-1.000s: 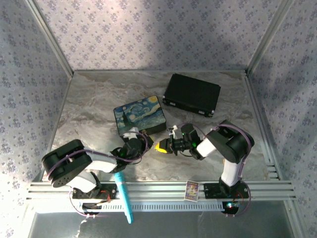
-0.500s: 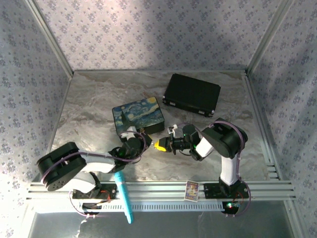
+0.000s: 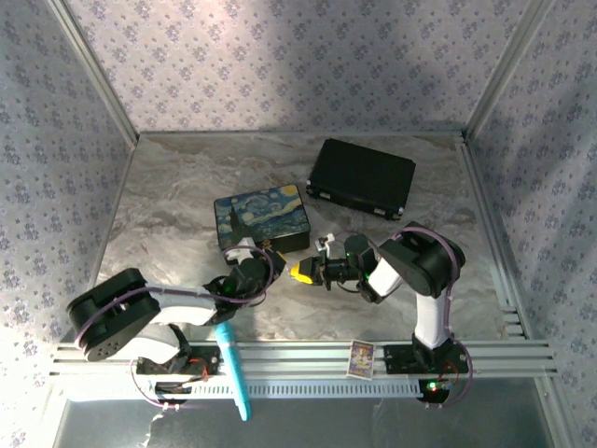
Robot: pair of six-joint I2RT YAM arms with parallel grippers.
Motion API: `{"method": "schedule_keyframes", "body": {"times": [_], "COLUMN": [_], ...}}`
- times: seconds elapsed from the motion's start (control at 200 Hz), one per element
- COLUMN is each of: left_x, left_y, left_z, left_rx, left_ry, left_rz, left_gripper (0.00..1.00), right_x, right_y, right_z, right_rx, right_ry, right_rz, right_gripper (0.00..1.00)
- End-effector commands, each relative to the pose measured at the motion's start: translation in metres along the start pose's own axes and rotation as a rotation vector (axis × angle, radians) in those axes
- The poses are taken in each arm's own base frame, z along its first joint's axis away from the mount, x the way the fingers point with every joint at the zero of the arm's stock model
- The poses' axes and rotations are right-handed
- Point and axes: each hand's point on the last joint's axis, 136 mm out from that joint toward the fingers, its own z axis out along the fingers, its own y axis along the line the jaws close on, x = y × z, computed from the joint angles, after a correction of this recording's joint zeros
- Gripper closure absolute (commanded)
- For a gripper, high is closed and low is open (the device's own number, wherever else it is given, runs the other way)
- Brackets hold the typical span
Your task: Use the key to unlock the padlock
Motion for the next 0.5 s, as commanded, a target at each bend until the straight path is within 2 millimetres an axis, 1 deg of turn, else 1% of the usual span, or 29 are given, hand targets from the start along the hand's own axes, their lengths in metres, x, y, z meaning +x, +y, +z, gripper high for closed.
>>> {"method": "schedule_keyframes", "body": {"times": [0.0,0.16,0.32,0.43,0.495], "left_x": [0.009,0.006,0.004,0.004,0.004], "left_y": [-0.033,-0.026,-0.027,-0.022,-0.024], "left_z": [-0.004,-0.003,-0.002,-0.001,-0.001], "left_rx": [0.125,0.112,0.118,0.104,0.112], "left_ry": [0.056,0.045,0.036,0.035,0.036], "left_rz": [-0.066,-0.092,-0.122,-0.139,-0.137], "left_gripper": [1.00,1.00,1.00,1.00,1.00], "right_x": [-0.013,-0.012,-0.011,-0.009,-0.010], "right_y": [0.014,0.013,0.012,0.013,0.013], "right_z": [-0.003,-0.006,-0.008,-0.008,-0.009], "right_rx": [-0.043,-0.040,-0.037,-0.039,-0.038], "right_ry": [-0.071,-0.076,-0.077,-0.077,-0.080], "right_rz": [-0.043,-0.042,-0.044,-0.049,-0.051], "right_gripper": [1.00,1.00,1.00,1.00,1.00]}}
